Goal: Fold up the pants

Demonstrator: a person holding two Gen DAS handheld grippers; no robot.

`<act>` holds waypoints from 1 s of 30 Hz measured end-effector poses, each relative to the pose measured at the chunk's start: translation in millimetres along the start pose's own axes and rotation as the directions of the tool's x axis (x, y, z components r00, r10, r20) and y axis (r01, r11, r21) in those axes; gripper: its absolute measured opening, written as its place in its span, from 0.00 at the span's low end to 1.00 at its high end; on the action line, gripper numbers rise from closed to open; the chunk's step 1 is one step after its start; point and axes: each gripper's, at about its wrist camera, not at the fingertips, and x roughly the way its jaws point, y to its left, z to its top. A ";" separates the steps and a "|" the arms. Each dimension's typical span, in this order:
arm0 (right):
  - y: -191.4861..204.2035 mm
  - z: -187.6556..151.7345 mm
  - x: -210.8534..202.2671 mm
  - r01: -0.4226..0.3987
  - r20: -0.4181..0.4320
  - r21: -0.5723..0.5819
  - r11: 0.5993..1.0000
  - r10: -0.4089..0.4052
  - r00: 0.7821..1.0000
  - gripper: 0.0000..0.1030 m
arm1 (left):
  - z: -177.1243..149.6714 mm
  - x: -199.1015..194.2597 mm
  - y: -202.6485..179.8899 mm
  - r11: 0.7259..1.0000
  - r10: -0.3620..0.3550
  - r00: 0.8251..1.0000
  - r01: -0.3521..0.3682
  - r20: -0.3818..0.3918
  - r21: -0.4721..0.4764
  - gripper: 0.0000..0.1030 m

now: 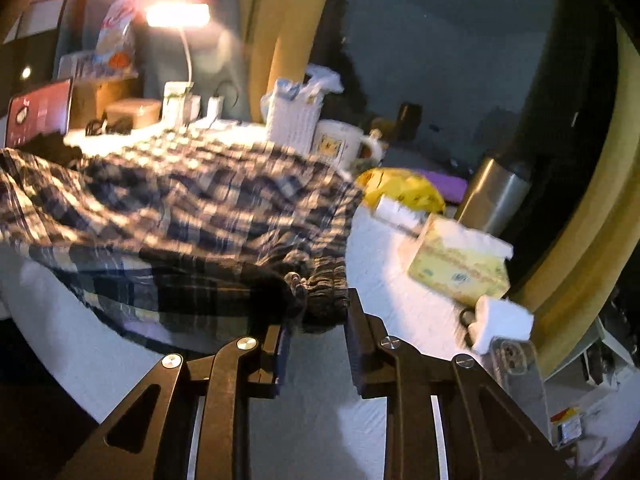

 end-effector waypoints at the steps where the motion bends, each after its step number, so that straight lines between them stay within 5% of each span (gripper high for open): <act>1: -1.0 3.5 -2.2 0.001 0.014 0.008 1.000 -0.001 1.000 0.24 | 3.4 1.6 0.6 1.000 0.005 1.000 -0.005 0.007 0.005 0.02; 20: -59.6 82.0 12.1 -0.029 0.181 0.248 0.968 -0.017 0.983 0.24 | 94.7 34.0 13.9 1.000 0.010 0.983 -0.014 0.185 0.023 0.02; 30: -78.9 118.3 37.3 -0.017 0.206 0.279 0.960 -0.042 0.978 0.24 | 136.6 77.2 21.2 0.996 -0.009 0.985 -0.006 0.172 0.086 0.02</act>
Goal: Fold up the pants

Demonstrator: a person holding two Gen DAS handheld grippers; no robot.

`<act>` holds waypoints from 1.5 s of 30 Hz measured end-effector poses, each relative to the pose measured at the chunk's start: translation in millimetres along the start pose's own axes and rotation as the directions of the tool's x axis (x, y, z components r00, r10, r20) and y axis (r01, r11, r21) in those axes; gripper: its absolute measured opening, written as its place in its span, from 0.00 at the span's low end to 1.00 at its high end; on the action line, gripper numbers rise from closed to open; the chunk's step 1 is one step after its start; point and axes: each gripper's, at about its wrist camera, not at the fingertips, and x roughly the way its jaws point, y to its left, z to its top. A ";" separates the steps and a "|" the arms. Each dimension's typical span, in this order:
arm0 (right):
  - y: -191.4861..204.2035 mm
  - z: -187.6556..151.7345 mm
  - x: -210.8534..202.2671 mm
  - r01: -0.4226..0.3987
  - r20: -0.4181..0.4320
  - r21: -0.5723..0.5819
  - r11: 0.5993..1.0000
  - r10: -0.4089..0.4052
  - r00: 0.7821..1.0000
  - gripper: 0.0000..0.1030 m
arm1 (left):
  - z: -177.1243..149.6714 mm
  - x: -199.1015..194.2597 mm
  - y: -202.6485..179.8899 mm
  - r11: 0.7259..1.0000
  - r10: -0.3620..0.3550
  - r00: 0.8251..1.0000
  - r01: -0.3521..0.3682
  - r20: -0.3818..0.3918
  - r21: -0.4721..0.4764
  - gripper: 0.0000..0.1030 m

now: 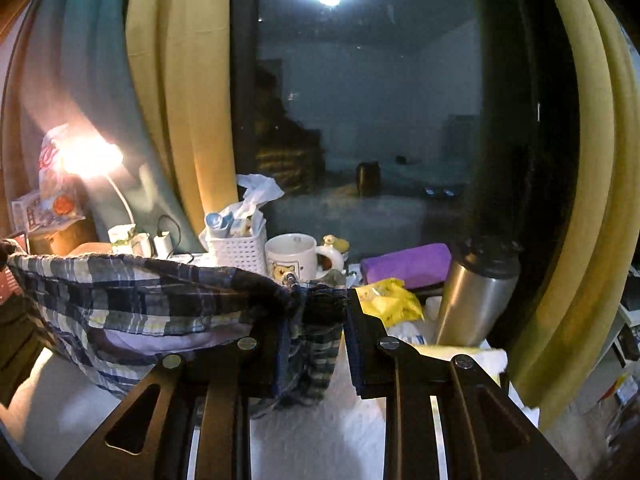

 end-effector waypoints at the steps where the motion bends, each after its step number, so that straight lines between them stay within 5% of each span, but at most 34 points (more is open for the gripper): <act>1: -0.7 1.7 3.5 0.001 -0.001 0.000 1.000 -0.001 1.000 0.24 | 2.8 6.2 1.7 1.000 -0.002 1.000 0.002 -0.003 0.005 0.02; 13: -13.0 16.1 81.9 0.025 -0.056 0.031 0.999 -0.024 0.998 0.24 | 12.8 100.6 24.9 0.999 -0.009 0.994 0.014 -0.107 0.045 0.02; 24: -2.5 3.2 175.2 0.022 -0.161 0.023 0.999 -0.018 0.987 0.24 | -7.8 185.6 57.2 1.000 0.015 0.969 -0.019 -0.247 -0.016 0.02; 36: 7.2 -14.1 238.4 0.062 -0.253 -0.008 0.998 -0.062 0.965 0.24 | -35.4 240.3 99.5 0.983 0.160 0.915 -0.183 -0.370 -0.027 0.19; 40: 8.6 -19.1 245.6 0.073 -0.285 -0.031 0.997 -0.078 0.955 0.24 | -34.3 230.2 100.9 0.983 0.154 0.915 -0.180 -0.373 -0.036 0.26; 43: 14.4 -19.8 246.7 0.090 -0.291 -0.072 0.993 -0.108 0.951 0.36 | -37.0 215.0 92.9 0.990 0.109 0.915 -0.137 -0.388 -0.045 0.40; 45: 17.1 -19.0 244.1 0.094 -0.288 -0.087 0.992 -0.116 0.951 0.67 | -40.4 207.8 90.9 0.992 0.081 0.913 -0.115 -0.401 -0.060 0.49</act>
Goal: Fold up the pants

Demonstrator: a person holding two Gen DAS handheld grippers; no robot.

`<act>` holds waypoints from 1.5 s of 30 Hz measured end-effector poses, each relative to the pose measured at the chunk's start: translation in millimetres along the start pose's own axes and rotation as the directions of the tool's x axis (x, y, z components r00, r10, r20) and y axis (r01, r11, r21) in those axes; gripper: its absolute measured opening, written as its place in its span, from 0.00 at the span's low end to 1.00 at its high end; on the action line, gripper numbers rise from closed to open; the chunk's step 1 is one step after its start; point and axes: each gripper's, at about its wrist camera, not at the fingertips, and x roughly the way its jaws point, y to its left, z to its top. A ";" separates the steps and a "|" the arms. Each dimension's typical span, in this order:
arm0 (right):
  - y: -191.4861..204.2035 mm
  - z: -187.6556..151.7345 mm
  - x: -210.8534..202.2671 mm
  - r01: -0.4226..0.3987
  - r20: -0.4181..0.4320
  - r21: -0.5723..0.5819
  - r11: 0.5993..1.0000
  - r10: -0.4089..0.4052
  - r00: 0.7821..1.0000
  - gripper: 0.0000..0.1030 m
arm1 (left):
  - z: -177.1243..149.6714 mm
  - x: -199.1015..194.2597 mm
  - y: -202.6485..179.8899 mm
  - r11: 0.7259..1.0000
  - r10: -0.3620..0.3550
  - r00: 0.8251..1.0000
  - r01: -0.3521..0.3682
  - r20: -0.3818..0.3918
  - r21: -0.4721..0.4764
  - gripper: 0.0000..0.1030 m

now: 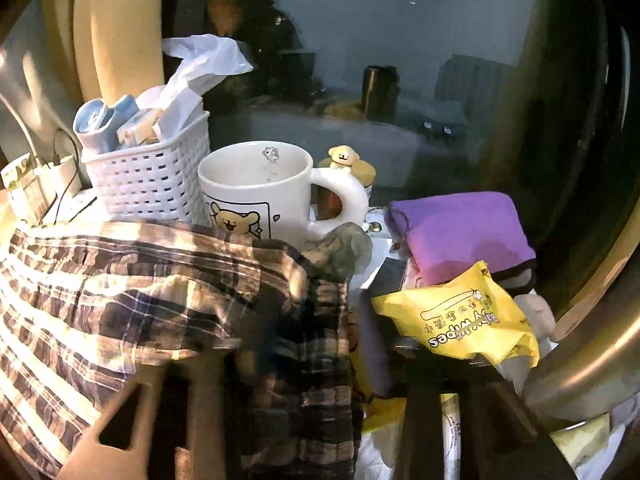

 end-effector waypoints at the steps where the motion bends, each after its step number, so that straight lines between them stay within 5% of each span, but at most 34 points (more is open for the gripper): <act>1: -0.3 -0.2 -3.2 0.005 0.008 0.001 1.000 -0.005 1.000 0.87 | -5.1 -6.4 -1.2 1.000 -0.016 1.000 0.016 -0.008 -0.006 0.54; 4: -2.3 -1.2 -19.2 0.009 0.032 0.002 1.000 -0.009 0.999 0.93 | -21.8 -26.9 -4.3 0.999 -0.049 0.998 0.048 -0.029 -0.025 0.66; 13: -1.2 -23.6 -69.5 -0.017 0.035 0.006 1.000 0.016 0.999 0.93 | -76.4 -87.6 -5.8 0.989 -0.119 0.992 0.113 -0.049 -0.096 0.79; 25: -27.9 -82.9 -102.2 -0.038 -0.034 0.140 0.989 0.043 0.998 0.93 | -111.3 -72.7 -10.8 0.971 -0.178 0.979 0.158 -0.100 -0.177 0.82; 33: -28.2 -94.5 -91.3 -0.154 -0.040 0.270 0.951 0.171 0.984 0.93 | -115.8 -53.9 -12.4 0.971 -0.167 0.978 0.140 -0.129 -0.193 0.81; 35: -23.9 -96.1 -78.0 -0.182 -0.059 0.316 0.931 0.211 0.976 0.93 | -116.6 -54.3 -14.8 0.975 -0.157 0.979 0.133 -0.128 -0.177 0.73; 37: -19.2 -97.2 -66.3 -0.219 -0.065 0.362 0.906 0.259 0.964 0.93 | -117.9 -55.3 -17.5 0.979 -0.151 0.980 0.130 -0.130 -0.154 0.41; 39: -12.5 -97.1 -57.9 -0.247 -0.070 0.389 0.887 0.296 0.953 0.89 | -119.3 -55.4 -18.6 0.981 -0.150 0.980 0.131 -0.130 -0.146 0.27; 40: -8.7 -95.8 -55.7 -0.240 -0.075 0.386 0.891 0.289 0.954 0.80 | -119.6 -55.4 -18.8 0.981 -0.148 0.981 0.130 -0.126 -0.145 0.19; 43: 0.2 -93.0 -49.0 -0.264 -0.091 0.379 0.887 0.319 0.943 0.27 | -119.9 -53.9 -21.2 0.979 -0.161 0.979 0.142 -0.124 -0.146 0.08; 45: 6.5 -91.7 -50.3 -0.272 -0.090 0.356 0.894 0.322 0.942 0.27 | -119.3 -56.7 -24.1 0.982 -0.150 0.981 0.133 -0.122 -0.130 0.05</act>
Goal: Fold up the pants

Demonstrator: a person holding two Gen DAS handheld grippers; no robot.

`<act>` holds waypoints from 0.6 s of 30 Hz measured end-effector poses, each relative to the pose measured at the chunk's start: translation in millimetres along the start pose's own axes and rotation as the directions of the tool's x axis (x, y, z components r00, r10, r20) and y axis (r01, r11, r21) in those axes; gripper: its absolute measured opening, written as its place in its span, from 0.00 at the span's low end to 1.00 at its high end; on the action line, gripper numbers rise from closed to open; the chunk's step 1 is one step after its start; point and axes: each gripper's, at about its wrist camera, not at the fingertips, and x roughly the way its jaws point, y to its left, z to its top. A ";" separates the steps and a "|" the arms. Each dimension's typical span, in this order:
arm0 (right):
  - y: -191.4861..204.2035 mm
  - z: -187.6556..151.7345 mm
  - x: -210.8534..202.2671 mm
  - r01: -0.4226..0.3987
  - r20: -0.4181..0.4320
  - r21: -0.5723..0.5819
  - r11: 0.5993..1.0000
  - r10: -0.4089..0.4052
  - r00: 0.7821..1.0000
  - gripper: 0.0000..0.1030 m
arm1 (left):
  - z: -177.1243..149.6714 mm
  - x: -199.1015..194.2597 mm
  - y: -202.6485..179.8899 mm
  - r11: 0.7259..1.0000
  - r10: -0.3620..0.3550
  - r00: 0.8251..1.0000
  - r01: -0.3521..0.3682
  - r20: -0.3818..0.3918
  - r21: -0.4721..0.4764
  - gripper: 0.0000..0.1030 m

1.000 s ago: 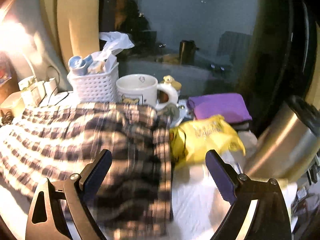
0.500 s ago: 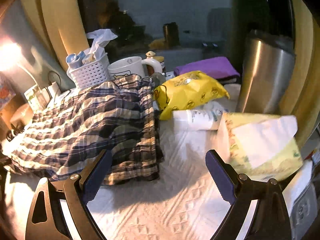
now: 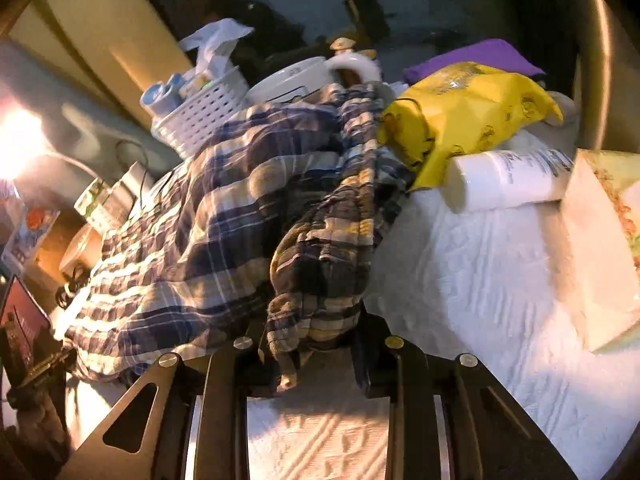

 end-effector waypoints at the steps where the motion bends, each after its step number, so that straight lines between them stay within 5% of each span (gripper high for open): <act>1: 4.3 0.0 -4.2 0.013 0.014 -0.023 1.000 -0.012 1.000 0.26 | 0.0 -3.8 -0.2 1.000 0.007 1.000 -0.007 0.008 0.001 0.05; 12: 19.2 -3.9 -90.4 0.081 0.094 -0.169 0.982 -0.065 0.993 0.25 | -8.2 -51.8 2.3 1.000 -0.014 0.999 0.014 0.039 -0.003 0.04; 18: 10.1 -24.4 -107.7 0.087 0.053 -0.183 0.979 -0.079 0.995 0.26 | -31.8 -36.7 7.8 0.999 -0.035 0.998 0.034 -0.048 -0.036 0.05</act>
